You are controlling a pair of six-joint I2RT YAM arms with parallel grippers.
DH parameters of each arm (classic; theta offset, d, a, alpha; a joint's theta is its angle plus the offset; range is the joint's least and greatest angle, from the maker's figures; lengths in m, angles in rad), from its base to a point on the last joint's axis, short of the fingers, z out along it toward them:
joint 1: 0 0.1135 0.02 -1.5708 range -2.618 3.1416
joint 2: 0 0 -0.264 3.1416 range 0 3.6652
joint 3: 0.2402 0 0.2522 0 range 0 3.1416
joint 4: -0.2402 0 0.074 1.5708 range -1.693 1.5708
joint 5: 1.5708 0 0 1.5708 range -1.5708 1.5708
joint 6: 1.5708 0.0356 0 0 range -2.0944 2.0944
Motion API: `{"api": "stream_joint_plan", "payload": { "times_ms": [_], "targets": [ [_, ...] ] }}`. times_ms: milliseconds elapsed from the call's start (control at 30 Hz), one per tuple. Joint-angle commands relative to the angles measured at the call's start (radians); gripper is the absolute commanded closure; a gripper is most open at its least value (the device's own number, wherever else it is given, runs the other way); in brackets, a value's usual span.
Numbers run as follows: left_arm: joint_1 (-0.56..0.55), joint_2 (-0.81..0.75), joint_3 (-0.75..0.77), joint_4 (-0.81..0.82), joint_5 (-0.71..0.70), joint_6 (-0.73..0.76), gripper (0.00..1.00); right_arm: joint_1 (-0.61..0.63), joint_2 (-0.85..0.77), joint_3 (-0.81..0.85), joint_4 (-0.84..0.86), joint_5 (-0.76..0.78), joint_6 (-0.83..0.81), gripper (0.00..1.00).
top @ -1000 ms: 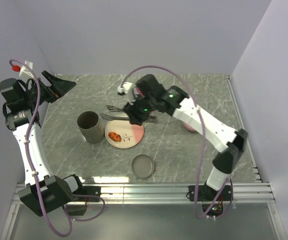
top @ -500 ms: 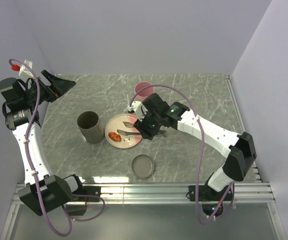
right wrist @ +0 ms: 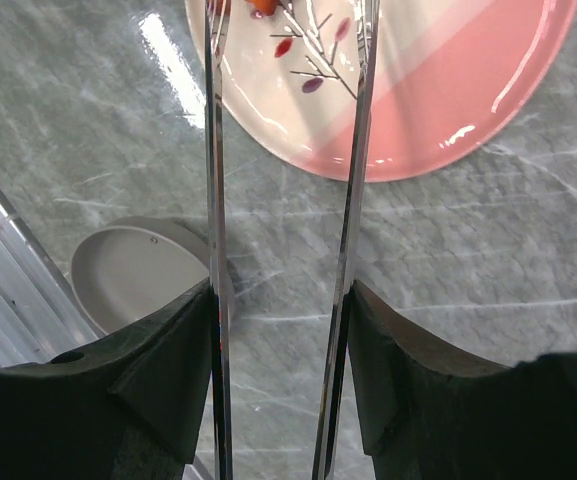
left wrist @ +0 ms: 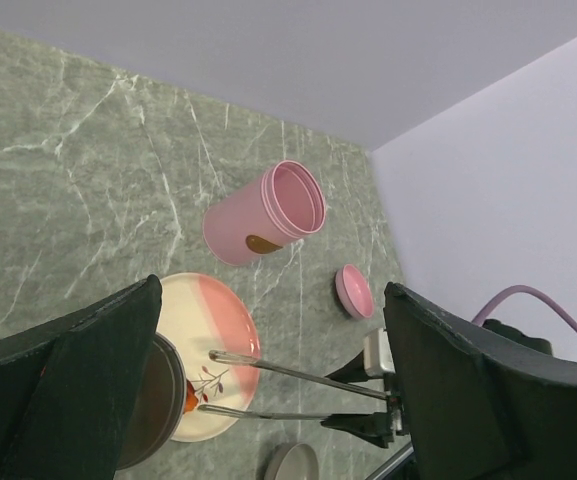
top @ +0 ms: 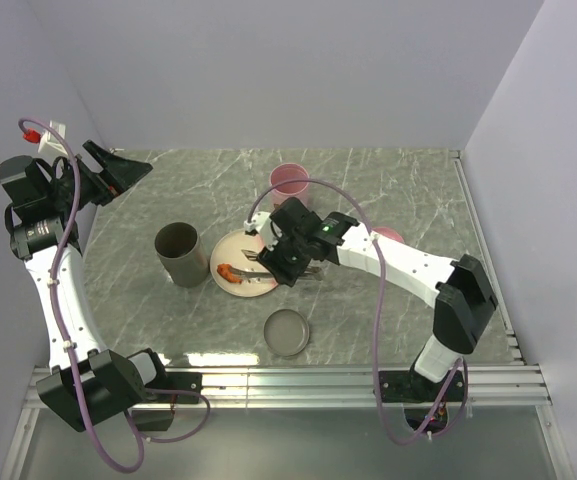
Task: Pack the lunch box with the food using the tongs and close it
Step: Pick up the fake food from the plate.
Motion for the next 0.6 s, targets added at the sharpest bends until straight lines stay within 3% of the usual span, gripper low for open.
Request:
{"api": "stream_joint_plan", "payload": {
  "times_ms": [0,567],
  "targets": [
    [0.004,-0.008,0.021,-0.002,0.002,0.028,0.01,0.021,0.037,0.043,0.042,0.005,0.014,0.41],
    [0.004,-0.014,0.016,-0.012,0.002,0.047,0.01,0.052,0.170,0.151,0.036,0.015,0.020,0.41]
  ]
}}
